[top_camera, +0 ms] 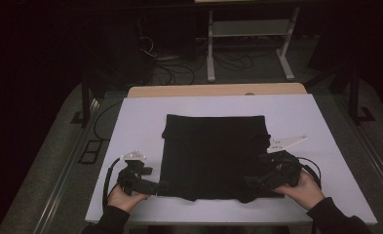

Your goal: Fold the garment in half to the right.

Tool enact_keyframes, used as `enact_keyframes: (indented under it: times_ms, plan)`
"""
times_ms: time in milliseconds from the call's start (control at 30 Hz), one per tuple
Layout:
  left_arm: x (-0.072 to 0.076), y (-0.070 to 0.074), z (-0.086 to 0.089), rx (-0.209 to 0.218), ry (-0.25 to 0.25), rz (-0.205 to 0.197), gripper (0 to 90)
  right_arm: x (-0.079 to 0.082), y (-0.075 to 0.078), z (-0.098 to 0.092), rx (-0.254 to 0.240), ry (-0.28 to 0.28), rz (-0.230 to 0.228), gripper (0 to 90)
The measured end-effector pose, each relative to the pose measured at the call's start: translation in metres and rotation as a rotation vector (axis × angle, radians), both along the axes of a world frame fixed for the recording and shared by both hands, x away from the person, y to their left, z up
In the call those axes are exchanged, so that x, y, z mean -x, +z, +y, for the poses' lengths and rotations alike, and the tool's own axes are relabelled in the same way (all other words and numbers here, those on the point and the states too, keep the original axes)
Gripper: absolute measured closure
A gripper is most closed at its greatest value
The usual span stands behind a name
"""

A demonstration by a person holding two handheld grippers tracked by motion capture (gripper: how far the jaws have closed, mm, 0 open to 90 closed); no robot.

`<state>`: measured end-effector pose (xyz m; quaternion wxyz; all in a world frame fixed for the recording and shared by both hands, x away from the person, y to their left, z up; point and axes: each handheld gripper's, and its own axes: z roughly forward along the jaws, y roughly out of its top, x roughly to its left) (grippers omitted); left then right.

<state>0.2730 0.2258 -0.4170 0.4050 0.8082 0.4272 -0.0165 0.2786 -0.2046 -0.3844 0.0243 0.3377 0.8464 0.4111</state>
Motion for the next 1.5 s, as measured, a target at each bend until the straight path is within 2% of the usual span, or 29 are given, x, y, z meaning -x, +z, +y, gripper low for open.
enact_keyframes:
  times_ms: [267, 533, 800, 933, 1133, 1367, 1500]
  plan:
    - [-0.001, -0.003, 0.001, -0.004, 0.014, 0.02, 0.0, -0.014, 0.007, 0.009, -0.004, 0.02, -0.029, 0.0]
    - [-0.002, -0.006, 0.003, -0.004, 0.034, 0.041, 0.0, -0.031, 0.012, 0.023, 0.016, 0.035, -0.048, 0.0]
    - [-0.002, -0.01, 0.002, -0.022, 0.029, 0.092, 0.0, -0.046, 0.016, 0.036, 0.032, 0.05, -0.064, 0.0]
    - [-0.002, -0.011, 0.002, -0.004, 0.015, 0.125, 0.0, -0.054, 0.016, 0.042, 0.03, 0.05, -0.064, 0.0]
    - [-0.002, -0.011, 0.001, 0.011, 0.007, 0.158, 4.4, -0.063, 0.014, 0.05, 0.04, 0.055, -0.067, 0.0]
    - [-0.002, -0.013, -0.001, 0.001, -0.012, 0.185, 5.9, -0.072, 0.013, 0.059, 0.031, 0.052, -0.071, 0.0]
    - [-0.001, -0.013, -0.003, -0.003, -0.004, 0.197, 13.8, -0.075, 0.013, 0.063, 0.025, 0.052, -0.075, 0.0]
